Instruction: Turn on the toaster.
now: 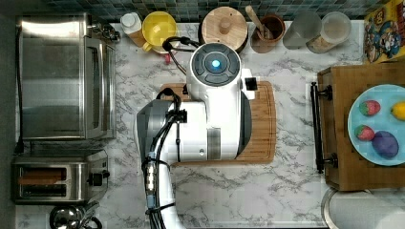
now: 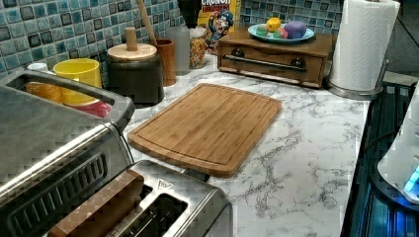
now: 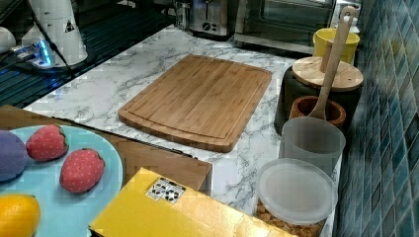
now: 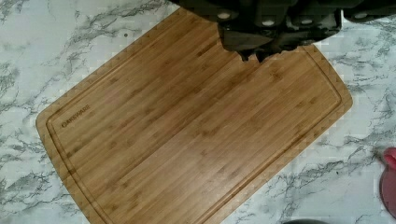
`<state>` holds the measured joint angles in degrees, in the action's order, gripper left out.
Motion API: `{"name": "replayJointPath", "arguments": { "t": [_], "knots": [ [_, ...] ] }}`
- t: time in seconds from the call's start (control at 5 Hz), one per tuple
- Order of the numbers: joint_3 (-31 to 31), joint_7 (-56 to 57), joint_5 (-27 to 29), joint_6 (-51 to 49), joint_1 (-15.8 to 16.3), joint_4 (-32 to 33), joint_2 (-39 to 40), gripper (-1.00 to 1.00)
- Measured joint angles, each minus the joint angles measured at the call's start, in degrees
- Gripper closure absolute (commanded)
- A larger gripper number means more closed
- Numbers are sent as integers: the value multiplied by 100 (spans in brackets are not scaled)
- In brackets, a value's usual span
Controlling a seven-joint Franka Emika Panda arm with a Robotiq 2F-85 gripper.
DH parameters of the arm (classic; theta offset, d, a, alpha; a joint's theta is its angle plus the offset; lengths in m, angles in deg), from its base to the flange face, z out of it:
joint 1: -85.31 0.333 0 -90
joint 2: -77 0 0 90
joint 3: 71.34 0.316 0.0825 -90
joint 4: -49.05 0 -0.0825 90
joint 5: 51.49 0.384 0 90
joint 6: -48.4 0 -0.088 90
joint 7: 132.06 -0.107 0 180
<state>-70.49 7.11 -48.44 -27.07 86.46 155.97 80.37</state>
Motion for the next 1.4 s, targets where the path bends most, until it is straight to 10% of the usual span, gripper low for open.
{"name": "replayJointPath", "arguments": {
  "t": [1.4],
  "knots": [
    [761, 1581, 758, 550, 374, 185, 169, 100]
  ]
}}
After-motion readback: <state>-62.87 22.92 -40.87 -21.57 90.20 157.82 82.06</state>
